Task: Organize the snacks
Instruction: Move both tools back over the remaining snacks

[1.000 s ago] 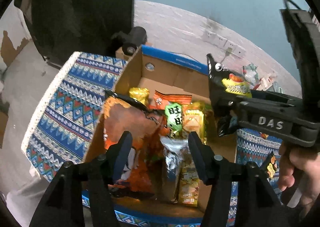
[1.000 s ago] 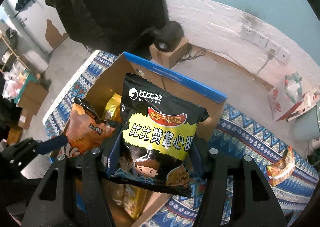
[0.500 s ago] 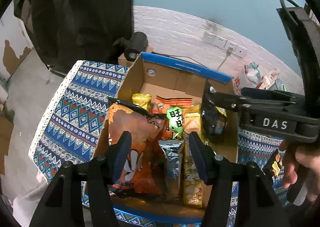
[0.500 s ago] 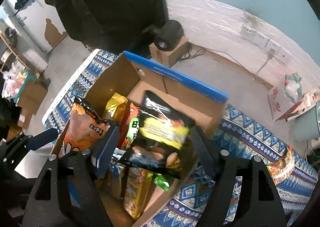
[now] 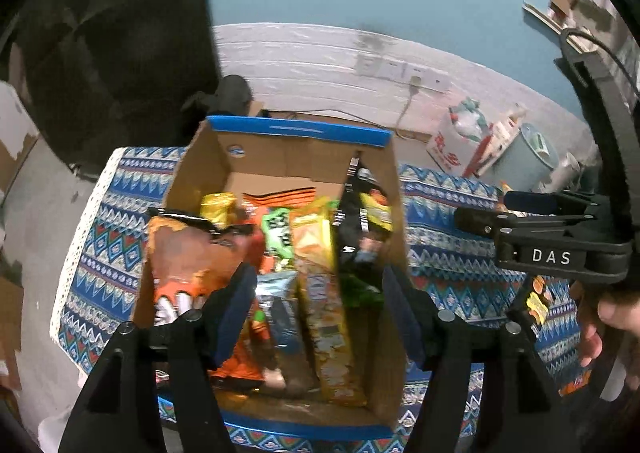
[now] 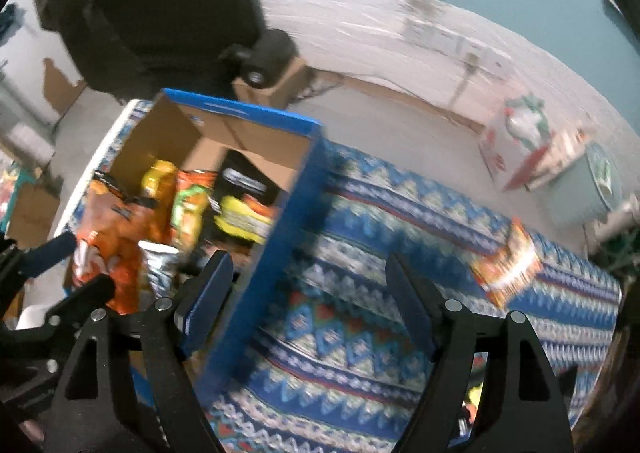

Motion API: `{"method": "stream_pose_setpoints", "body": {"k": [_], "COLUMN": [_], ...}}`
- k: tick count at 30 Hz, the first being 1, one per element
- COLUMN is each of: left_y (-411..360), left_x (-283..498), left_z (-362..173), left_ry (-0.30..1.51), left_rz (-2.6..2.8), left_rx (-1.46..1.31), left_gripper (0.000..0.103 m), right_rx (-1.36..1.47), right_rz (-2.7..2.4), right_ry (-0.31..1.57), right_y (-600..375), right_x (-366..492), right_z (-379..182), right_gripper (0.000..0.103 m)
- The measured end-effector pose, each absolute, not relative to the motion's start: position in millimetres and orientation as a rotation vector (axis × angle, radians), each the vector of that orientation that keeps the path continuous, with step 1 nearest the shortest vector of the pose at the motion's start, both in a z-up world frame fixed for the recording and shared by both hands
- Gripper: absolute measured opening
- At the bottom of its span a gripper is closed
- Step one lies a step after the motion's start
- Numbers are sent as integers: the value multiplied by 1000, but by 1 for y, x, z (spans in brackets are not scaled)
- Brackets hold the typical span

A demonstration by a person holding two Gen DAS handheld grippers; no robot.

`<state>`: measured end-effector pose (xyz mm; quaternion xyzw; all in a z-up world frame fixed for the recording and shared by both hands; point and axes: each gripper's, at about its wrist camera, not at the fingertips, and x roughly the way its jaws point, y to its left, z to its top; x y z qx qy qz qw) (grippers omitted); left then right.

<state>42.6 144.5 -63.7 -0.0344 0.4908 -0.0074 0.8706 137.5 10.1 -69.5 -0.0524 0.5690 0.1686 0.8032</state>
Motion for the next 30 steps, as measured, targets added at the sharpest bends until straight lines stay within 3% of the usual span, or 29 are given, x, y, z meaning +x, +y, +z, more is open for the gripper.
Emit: {"method": "stream_pose_setpoints", "body": {"k": [5,16,30], "left_y": [109,53,-17], "left_x": [40,41,46], "left_z": [-66,-81,-121], "left_ry": [1030,1075,1127], "left_rz": [-62,-127,-188], "left_rx": [2,65,215], "left_gripper": [75,75,76], "right_rx": [-97,-43,156], "right_rz": [281,143,-80], "right_ry": [1236,1290,1432], "right_y": [-27,-111,-218], "right_x": [130,105,70], "right_z": [-75,-92,-154], "right_gripper": [78,78,79]}}
